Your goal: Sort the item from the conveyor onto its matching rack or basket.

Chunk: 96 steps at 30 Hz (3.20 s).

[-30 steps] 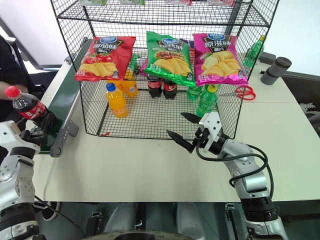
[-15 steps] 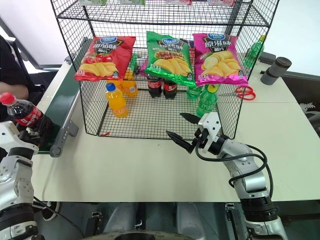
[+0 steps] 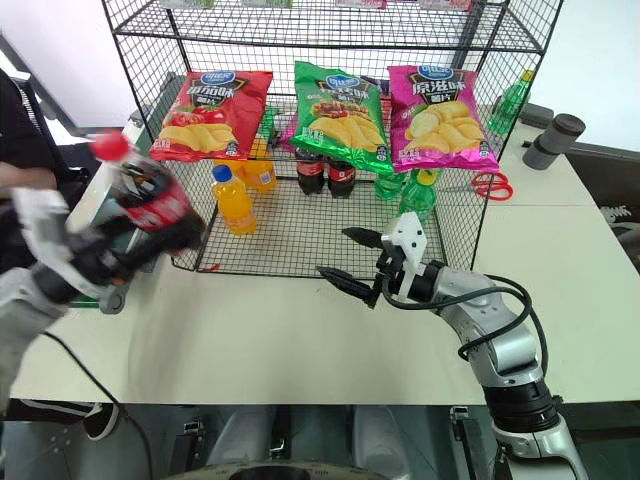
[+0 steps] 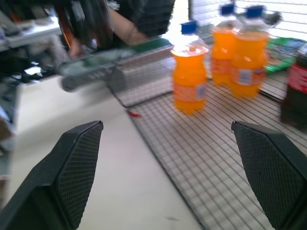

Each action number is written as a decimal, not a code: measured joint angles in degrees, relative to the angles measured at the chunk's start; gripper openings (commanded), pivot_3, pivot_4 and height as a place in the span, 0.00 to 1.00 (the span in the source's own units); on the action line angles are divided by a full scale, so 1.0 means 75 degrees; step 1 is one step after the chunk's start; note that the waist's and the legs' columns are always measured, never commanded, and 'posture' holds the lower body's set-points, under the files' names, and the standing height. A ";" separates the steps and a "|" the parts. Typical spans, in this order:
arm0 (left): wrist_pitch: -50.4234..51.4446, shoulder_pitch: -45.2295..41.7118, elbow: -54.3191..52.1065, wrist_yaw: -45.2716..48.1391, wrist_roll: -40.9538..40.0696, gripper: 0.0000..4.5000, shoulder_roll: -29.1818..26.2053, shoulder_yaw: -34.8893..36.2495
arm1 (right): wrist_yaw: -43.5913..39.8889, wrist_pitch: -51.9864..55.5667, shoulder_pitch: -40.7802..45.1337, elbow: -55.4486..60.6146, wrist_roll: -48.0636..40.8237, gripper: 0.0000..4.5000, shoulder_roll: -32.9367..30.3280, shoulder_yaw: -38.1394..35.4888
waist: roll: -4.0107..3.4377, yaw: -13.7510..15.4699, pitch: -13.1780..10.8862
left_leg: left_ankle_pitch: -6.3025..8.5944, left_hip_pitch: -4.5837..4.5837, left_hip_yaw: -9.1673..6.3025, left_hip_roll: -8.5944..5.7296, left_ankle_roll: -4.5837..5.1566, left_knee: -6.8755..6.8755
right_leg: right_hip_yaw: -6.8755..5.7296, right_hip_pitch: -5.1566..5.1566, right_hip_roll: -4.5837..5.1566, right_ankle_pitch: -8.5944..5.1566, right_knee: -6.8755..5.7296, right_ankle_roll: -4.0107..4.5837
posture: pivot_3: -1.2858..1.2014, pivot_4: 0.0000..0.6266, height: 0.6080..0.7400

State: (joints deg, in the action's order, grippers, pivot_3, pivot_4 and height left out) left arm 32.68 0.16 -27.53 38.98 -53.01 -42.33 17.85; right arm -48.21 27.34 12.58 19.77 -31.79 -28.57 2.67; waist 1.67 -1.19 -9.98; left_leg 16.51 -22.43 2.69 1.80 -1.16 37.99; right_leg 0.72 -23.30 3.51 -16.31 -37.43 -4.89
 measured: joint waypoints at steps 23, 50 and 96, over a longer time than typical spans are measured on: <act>-0.0960 -0.2248 0.1859 0.2069 0.2766 0.63 0.1475 -0.3214 | 0.1075 0.1264 0.0438 0.0630 -0.0745 1.00 0.1145 0.0489 | -0.0004 0.0051 0.0000 | -0.0002 -0.0008 0.0003 0.0005 0.0006 0.0012 | 0.0008 -0.0007 -0.0068 0.0006 -0.0006 -0.0013 | 0.52 0.24 1.00; -0.0734 -0.2335 0.1608 0.1878 0.2903 0.98 0.1817 -0.3156 | 0.1419 0.1809 0.0807 0.0480 -0.0911 0.67 0.1464 0.0519 | -0.0004 0.0047 0.0000 | -0.0002 -0.0009 0.0000 0.0010 0.0006 0.0012 | 0.0011 -0.0008 -0.0073 0.0006 -0.0009 -0.0014 | 0.52 0.24 1.00; -0.2467 0.0013 0.1694 0.1153 0.3406 1.00 0.1438 -0.1273 | 0.3268 -0.6374 0.3604 -0.9192 0.3145 0.99 0.3799 -0.0433 | -0.0014 -0.0201 -0.0005 | -0.0003 -0.0004 0.0013 0.0008 -0.0002 0.0003 | 0.0012 -0.0022 -0.0021 0.0006 -0.0033 -0.0013 | 0.52 0.24 1.00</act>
State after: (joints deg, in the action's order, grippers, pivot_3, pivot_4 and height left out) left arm 14.17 0.25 -14.82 47.63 -27.46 -31.54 8.30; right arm -23.70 -20.47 39.60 -49.17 -8.20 -0.08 -0.58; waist 1.57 -2.69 -10.02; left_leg 16.48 -22.45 2.79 1.86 -1.18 38.01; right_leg 0.81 -23.47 3.35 -16.26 -37.67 -4.99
